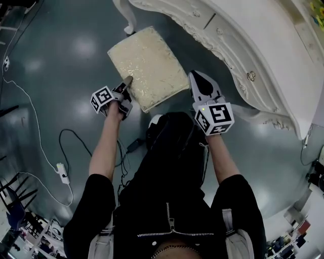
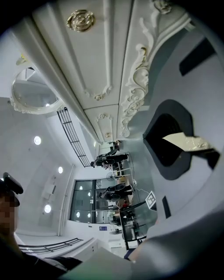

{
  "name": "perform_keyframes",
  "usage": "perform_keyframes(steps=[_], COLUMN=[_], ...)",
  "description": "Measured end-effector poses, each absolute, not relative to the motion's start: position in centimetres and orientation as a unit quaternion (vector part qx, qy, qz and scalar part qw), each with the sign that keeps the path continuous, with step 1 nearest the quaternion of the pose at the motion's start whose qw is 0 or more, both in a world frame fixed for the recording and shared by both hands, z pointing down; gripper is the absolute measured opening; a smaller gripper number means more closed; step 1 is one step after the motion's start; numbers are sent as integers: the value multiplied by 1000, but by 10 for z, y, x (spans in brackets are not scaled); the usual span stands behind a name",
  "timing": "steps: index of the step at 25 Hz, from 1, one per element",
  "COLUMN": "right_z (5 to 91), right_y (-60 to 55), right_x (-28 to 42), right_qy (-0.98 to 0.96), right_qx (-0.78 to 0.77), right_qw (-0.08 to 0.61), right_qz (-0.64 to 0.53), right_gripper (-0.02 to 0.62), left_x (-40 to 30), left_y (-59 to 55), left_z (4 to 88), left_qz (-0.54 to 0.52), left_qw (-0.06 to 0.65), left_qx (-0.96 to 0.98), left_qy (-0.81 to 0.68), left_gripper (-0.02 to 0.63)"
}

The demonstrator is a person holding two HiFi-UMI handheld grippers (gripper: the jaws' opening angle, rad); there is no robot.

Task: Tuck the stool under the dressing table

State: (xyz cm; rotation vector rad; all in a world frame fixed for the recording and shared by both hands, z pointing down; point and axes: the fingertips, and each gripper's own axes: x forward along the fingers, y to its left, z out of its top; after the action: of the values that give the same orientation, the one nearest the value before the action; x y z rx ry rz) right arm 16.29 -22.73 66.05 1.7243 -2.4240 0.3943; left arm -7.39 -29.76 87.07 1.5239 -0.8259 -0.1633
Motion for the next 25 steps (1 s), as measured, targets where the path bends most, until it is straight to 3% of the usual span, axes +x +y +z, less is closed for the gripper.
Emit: perform_keyframes(steps=[25], right_z=[689], right_y=[-162], right_x=[248], right_qy=[-751], right_qx=[656], right_qw=[33], right_qz=[71], right_gripper=[3], left_x=[92], left_y=[-361], left_z=[869], left_qz=[-161], left_qw=[652], left_qx=[681], left_qy=[-291], left_gripper=[249])
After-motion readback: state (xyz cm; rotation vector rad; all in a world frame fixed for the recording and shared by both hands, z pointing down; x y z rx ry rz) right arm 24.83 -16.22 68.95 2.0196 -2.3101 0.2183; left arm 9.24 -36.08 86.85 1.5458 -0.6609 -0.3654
